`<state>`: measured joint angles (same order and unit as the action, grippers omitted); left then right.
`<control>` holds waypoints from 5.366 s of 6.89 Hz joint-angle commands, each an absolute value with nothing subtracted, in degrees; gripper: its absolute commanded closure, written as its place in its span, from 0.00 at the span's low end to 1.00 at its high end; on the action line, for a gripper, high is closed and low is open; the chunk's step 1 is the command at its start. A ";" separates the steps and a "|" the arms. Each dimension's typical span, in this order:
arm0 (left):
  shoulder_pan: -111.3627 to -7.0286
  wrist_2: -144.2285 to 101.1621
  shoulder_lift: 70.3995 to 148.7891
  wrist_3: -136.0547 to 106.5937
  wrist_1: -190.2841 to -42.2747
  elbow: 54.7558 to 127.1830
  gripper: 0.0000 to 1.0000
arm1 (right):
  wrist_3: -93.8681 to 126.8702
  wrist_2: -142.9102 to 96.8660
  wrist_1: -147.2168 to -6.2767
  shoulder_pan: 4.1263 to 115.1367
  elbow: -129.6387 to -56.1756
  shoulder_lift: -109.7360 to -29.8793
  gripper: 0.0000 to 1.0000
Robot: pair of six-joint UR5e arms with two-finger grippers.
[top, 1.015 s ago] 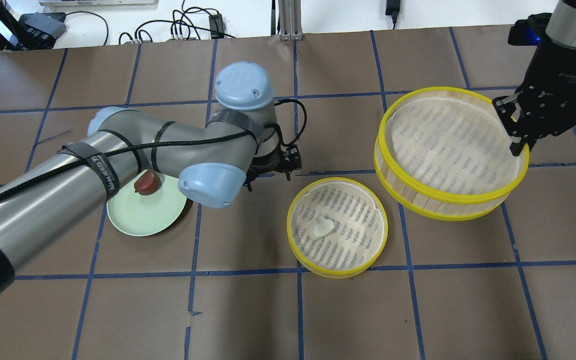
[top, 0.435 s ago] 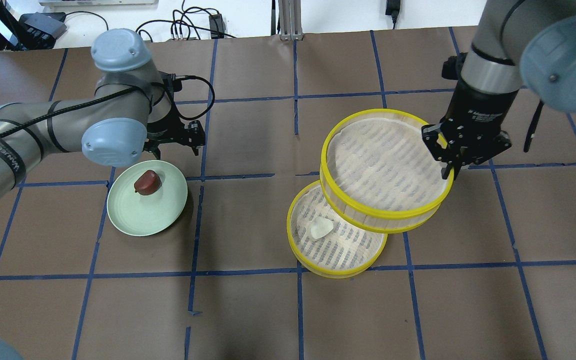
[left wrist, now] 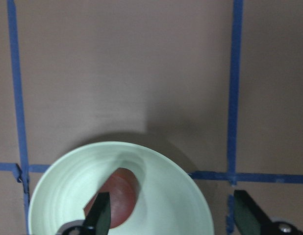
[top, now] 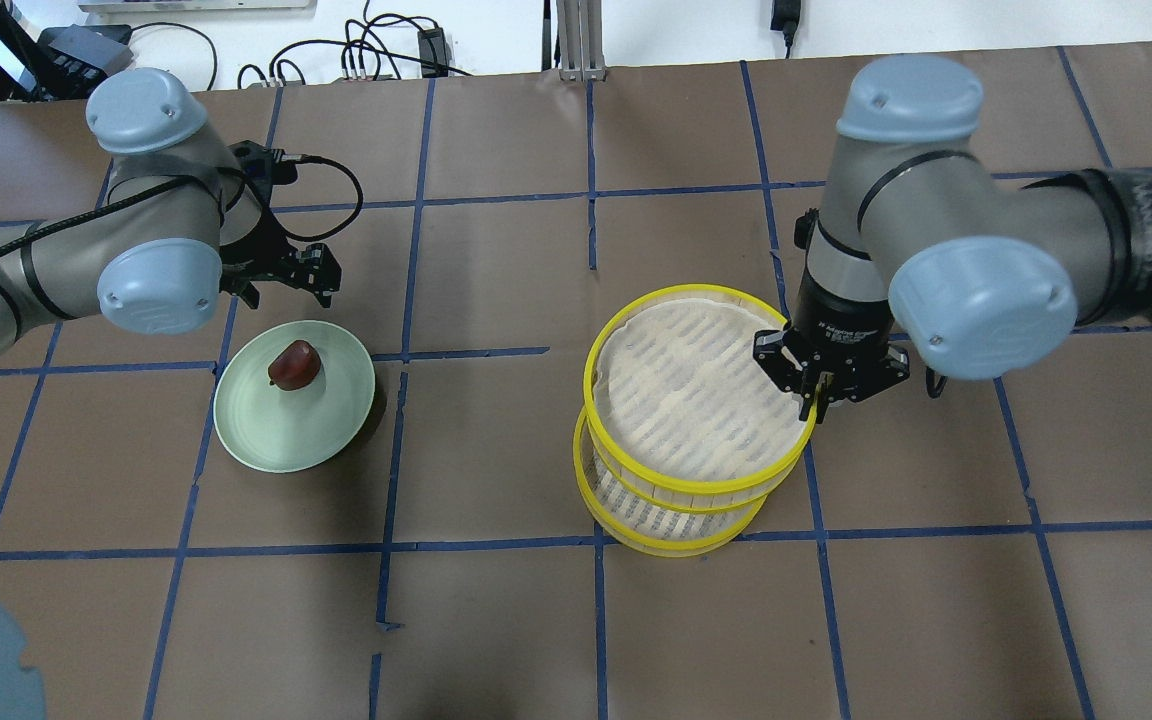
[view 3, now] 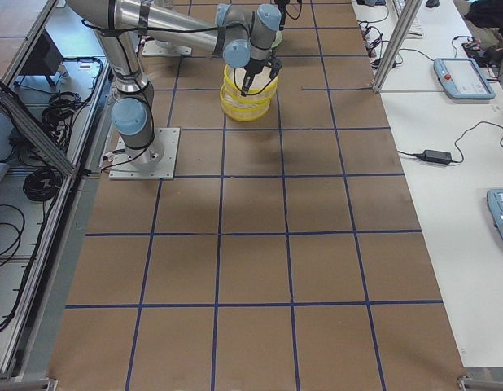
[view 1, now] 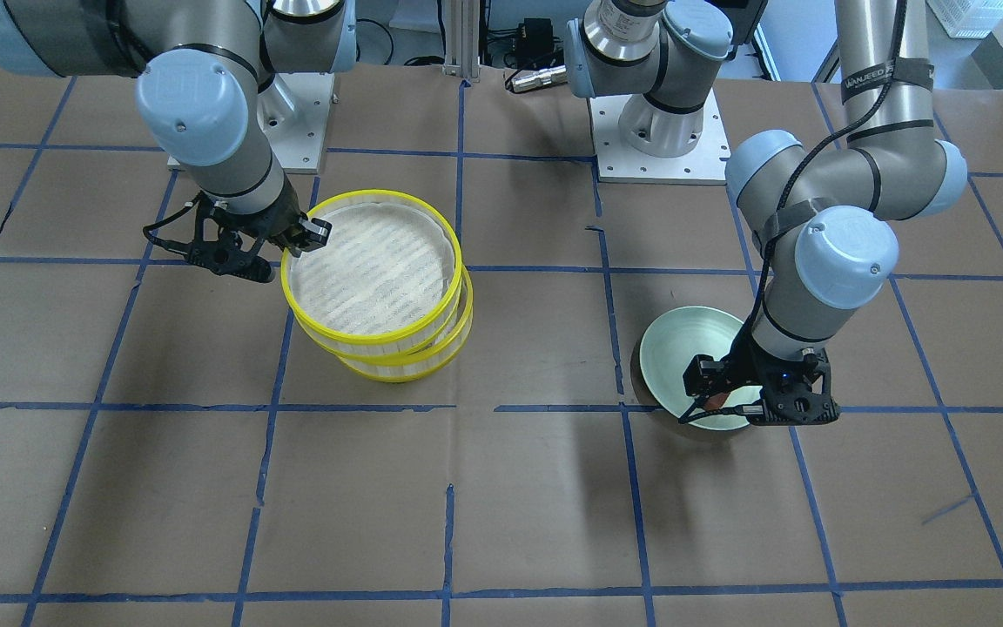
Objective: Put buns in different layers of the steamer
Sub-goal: 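Set the top tier back on the lower tier while the left gripper withdraws, then open the right gripper and raise it away from the stacked steamer, then lower the left gripper to the plate and grasp the dark red date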
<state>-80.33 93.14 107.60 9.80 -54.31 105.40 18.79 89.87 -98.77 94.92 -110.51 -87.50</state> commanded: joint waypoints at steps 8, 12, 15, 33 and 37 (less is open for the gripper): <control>-79.63 92.81 107.84 9.85 -53.70 105.64 0.08 | 19.95 89.83 -102.92 96.06 -113.64 -85.60 0.91; -79.63 92.81 107.93 9.84 -53.70 105.64 0.08 | 19.34 90.09 -103.01 97.73 -113.99 -85.17 0.90; -79.63 92.81 108.02 9.84 -53.70 105.56 0.08 | 18.81 90.36 -103.01 97.65 -114.08 -85.08 0.76; -79.45 94.04 111.27 14.06 -54.32 109.69 0.77 | 3.60 91.84 -88.33 88.77 -85.78 -88.51 0.00; -81.11 96.95 105.75 13.10 -65.85 102.61 0.93 | 3.69 91.85 -88.42 88.95 -85.96 -88.51 0.00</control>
<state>-80.09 97.16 107.61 13.59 -60.07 106.16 3.69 91.84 -88.40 88.90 -85.92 -88.50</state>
